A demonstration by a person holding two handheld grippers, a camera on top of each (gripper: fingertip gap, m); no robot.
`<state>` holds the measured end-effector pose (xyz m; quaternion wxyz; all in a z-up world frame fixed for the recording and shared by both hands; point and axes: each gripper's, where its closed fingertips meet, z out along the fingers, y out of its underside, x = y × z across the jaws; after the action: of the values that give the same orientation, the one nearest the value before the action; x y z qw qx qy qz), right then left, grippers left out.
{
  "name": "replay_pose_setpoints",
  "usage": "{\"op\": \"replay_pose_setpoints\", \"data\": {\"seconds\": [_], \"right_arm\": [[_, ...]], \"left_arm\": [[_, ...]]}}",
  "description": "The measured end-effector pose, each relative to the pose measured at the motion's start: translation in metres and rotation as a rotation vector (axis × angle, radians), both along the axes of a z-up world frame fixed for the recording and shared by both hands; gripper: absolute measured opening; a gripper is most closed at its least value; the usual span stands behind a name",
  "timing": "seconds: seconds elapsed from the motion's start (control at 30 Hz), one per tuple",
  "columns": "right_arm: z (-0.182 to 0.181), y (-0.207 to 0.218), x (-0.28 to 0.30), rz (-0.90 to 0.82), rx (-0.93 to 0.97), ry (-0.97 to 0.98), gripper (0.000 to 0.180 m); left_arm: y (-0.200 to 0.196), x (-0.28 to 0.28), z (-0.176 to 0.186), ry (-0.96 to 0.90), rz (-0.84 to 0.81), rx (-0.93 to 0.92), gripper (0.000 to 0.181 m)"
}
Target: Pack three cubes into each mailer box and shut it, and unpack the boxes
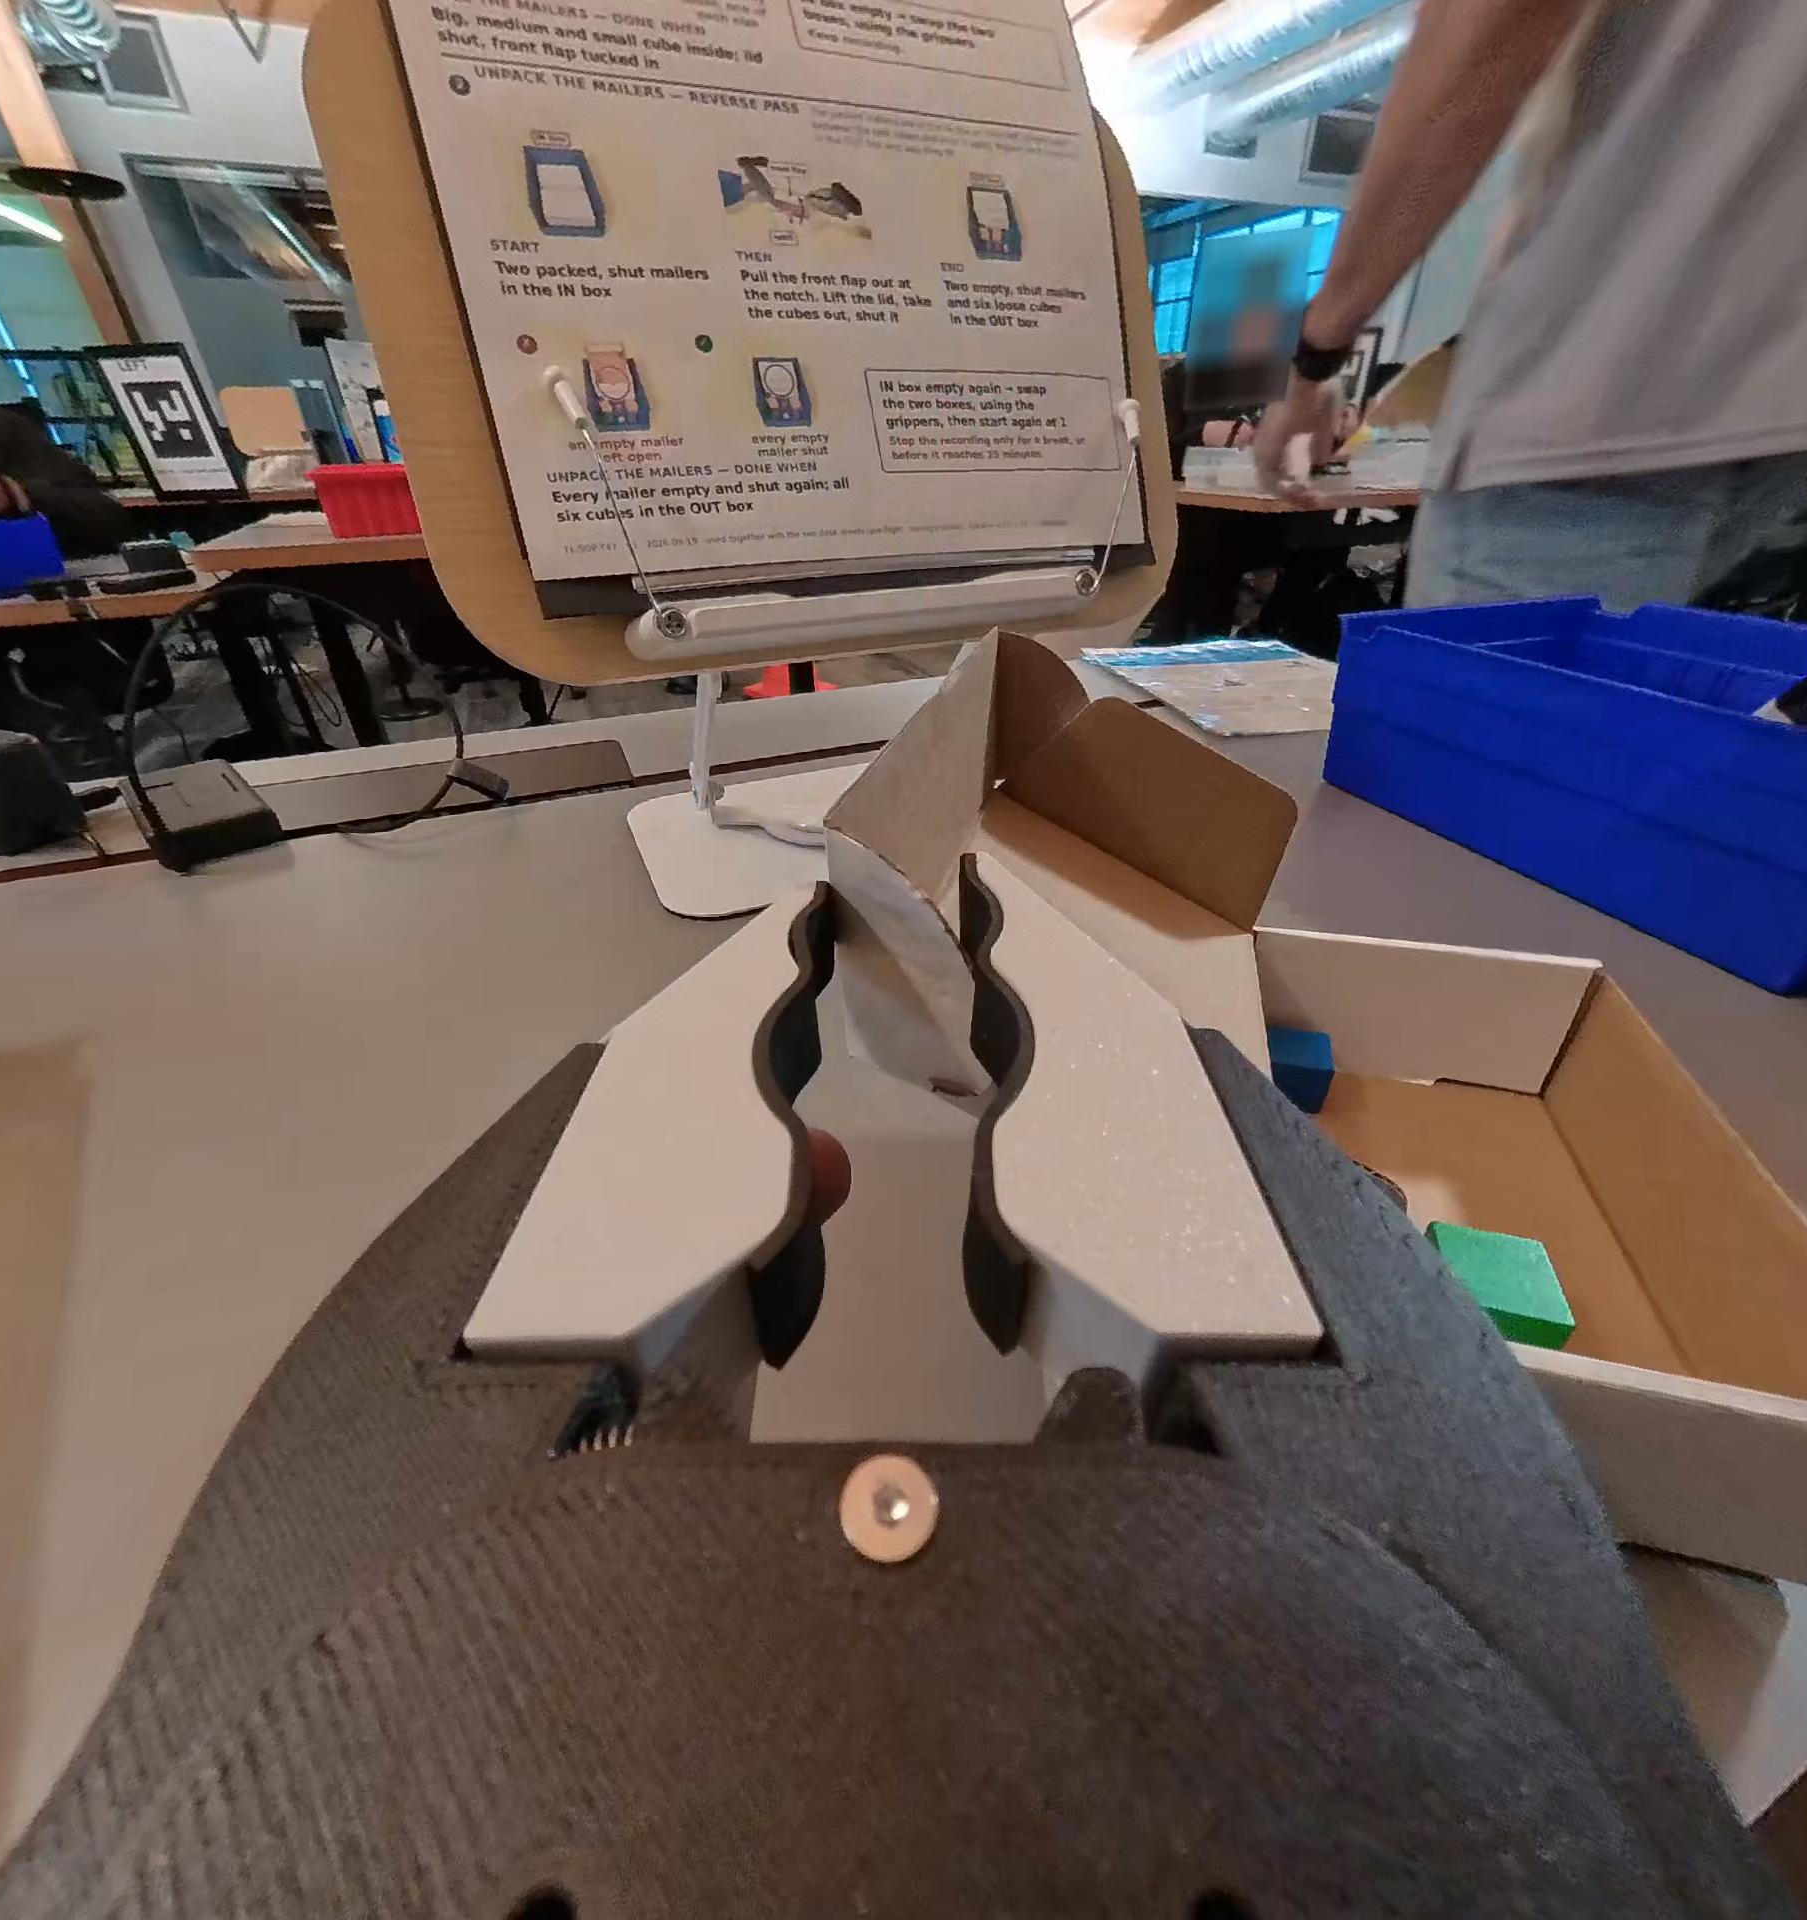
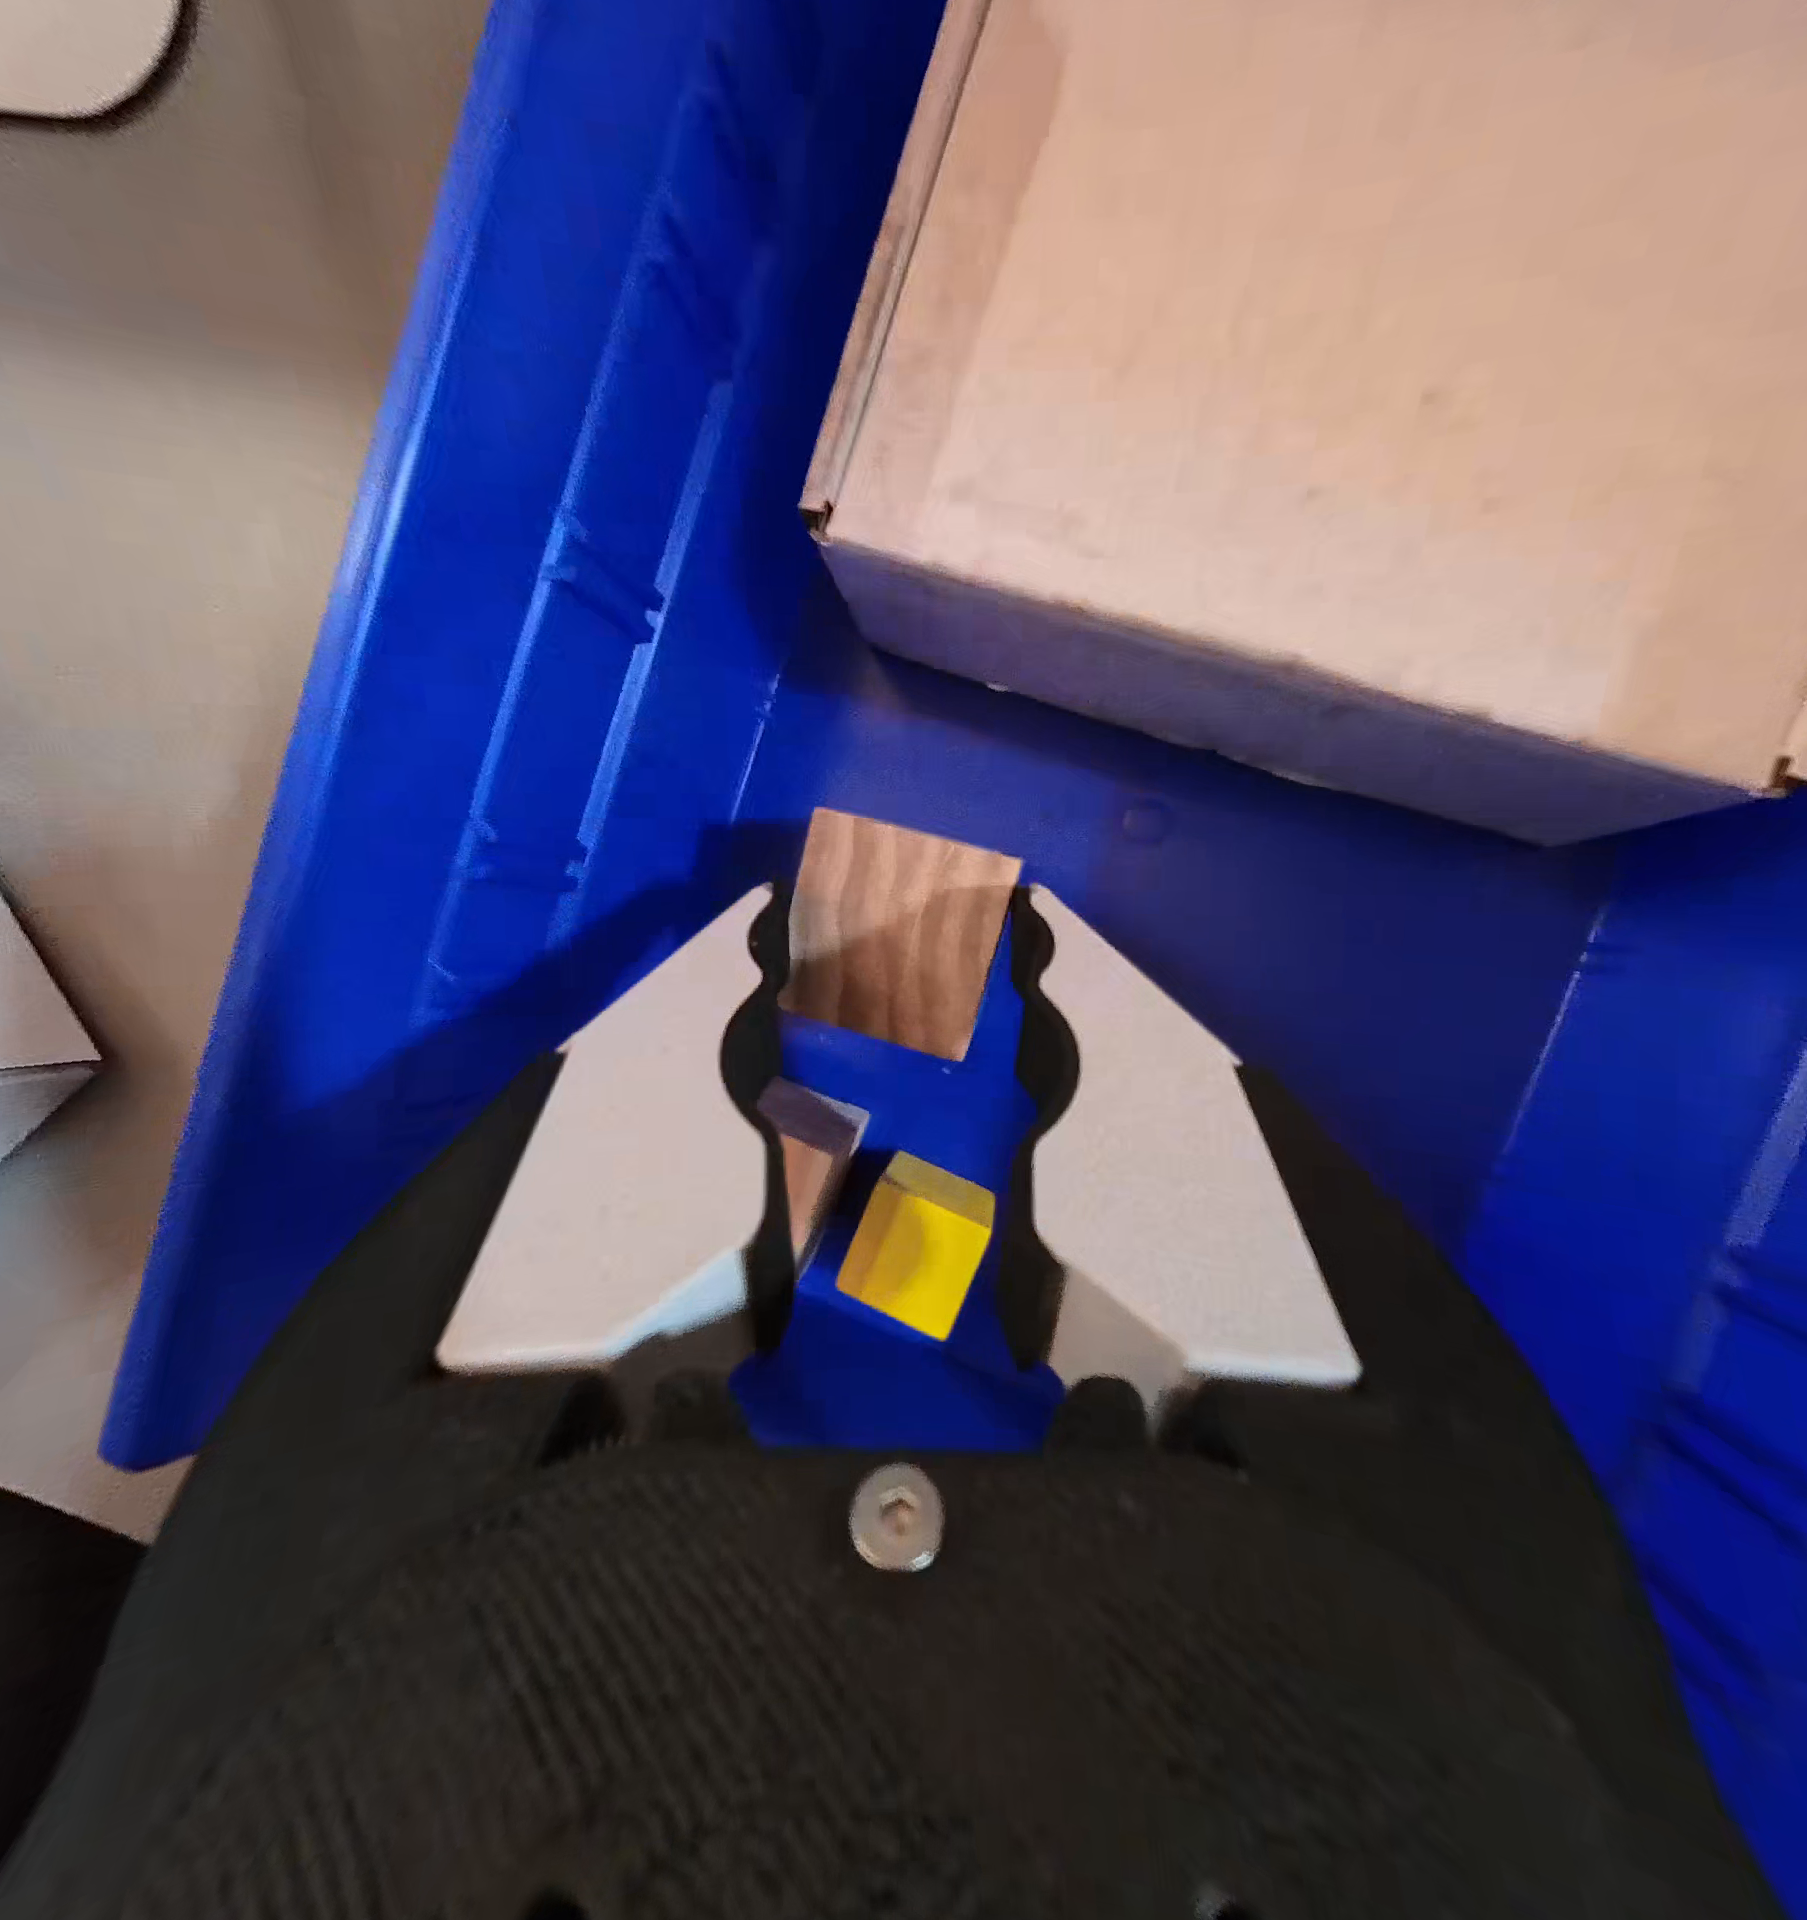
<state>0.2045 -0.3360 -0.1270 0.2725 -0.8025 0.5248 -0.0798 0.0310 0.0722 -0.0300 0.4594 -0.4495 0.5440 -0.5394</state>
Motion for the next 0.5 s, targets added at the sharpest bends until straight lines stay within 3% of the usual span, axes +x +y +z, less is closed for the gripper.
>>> {"op": "replay_pose_setpoints", "data": {"seconds": [0.13, 0.23, 0.3, 0.4, 0.5], "right_arm": [[0.0, 0.0, -0.005, -0.008, 0.013, 0.025, 0.044], [0.008, -0.005, -0.005, -0.03, 0.02, 0.009, 0.067], [0.023, -0.01, -0.003, -0.049, 0.025, -0.041, 0.07], [0.071, -0.007, -0.001, -0.059, 0.048, -0.207, 0.067], [0.139, 0.067, -0.038, 0.126, 0.355, -0.302, 0.061]], "left_arm": [[0.002, 0.0, -0.002, 0.005, -0.004, -0.009, 0.022], [0.002, 0.001, -0.002, 0.006, -0.007, -0.015, 0.022], [0.001, 0.0, -0.002, 0.005, -0.008, -0.017, 0.022], [0.0, 0.001, -0.001, 0.0, -0.009, -0.014, 0.022], [-0.002, 0.001, -0.001, -0.004, -0.018, -0.015, 0.022]]}}
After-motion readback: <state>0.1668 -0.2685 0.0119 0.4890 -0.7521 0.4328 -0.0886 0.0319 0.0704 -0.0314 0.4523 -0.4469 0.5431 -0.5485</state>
